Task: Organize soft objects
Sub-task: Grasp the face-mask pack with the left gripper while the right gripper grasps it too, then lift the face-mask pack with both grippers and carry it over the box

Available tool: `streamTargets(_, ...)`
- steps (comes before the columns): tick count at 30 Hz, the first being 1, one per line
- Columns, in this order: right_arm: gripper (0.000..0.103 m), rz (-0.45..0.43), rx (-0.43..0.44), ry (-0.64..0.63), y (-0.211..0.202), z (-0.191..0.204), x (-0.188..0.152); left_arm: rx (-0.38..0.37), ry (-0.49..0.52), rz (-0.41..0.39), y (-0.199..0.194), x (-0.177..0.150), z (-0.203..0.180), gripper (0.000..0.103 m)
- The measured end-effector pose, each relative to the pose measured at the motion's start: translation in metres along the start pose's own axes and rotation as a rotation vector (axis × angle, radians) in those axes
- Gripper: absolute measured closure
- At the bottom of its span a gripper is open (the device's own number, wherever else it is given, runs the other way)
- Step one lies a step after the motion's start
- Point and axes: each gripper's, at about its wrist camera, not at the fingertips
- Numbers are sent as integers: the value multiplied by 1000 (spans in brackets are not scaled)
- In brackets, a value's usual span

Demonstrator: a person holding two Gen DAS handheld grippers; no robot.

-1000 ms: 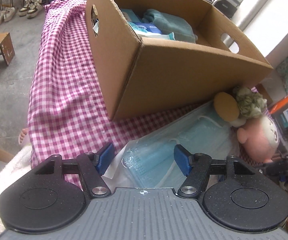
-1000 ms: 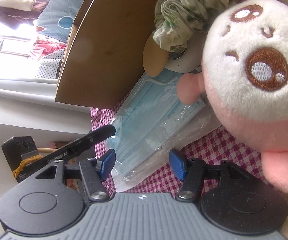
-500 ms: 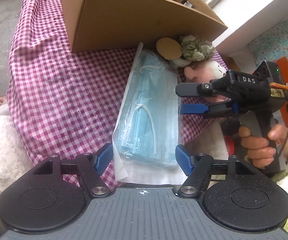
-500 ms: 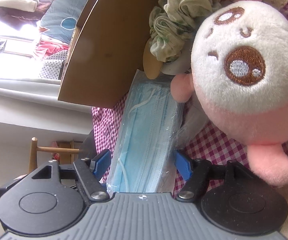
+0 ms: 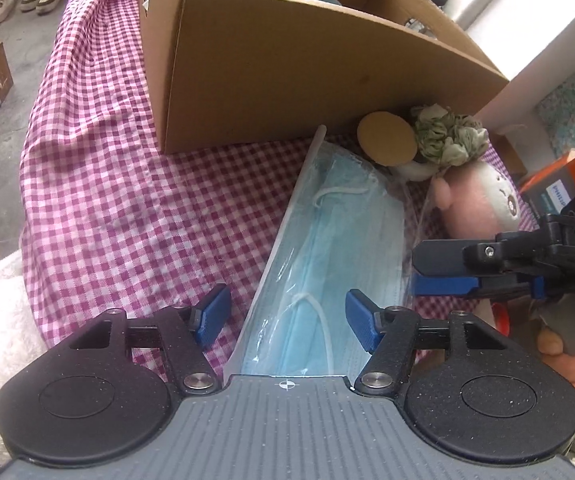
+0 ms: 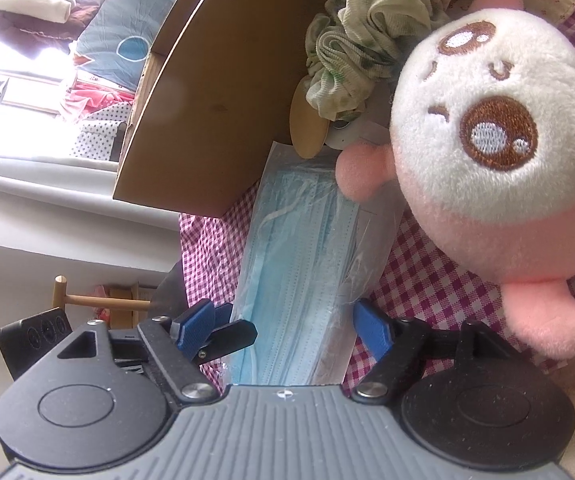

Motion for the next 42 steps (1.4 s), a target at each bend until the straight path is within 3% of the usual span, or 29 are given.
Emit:
streamTargets(7, 23, -12, 40, 32, 8, 1, -2, -38, -55, 20, 1, -9, -4, 45)
streamTargets(12, 24, -15, 52, -6, 9, 2, -5, -72, -146, 32, -13, -28, -2, 45)
streamTargets(17, 41, -10, -8, -117, 10, 14, -8, -38, -154, 2, -13, -34, -4, 49)
streamTargets(21, 41, -13, -2, -157, 14, 19, -12, -26, -134, -14, -8, -27, -5, 49)
streamTargets(23, 43, -6, 26, -144, 17, 17, -14, -37, -134, -20, -7, -26, -4, 54)
streamTargets(25, 55, 13, 63, -110, 20, 15, -16, -65, -158, -6, -6, -26, -2, 59)
streamTargets(27, 57, 12, 78, -107, 22, 16, -18, -99, -191, 10, -8, -29, 2, 67)
streamTargets(31, 71, 32, 64, -108, 29, 13, -19, -78, -197, -12, -17, -37, 8, 80)
streamTargets(34, 74, 17, 88, -145, 24, 21, -18, -63, -229, -28, -20, -38, 13, 85)
streamTargets(42, 80, 9, 163, -226, 15, 52, -16, -22, -197, -155, -57, -33, 4, 90)
Point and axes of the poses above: each gripper's, at about its wrist camera, not at the fingertips, and y roughly the way its jaws point, z to its left, x to its top, and after that the axes turned 11 degrees about -z, right-handed
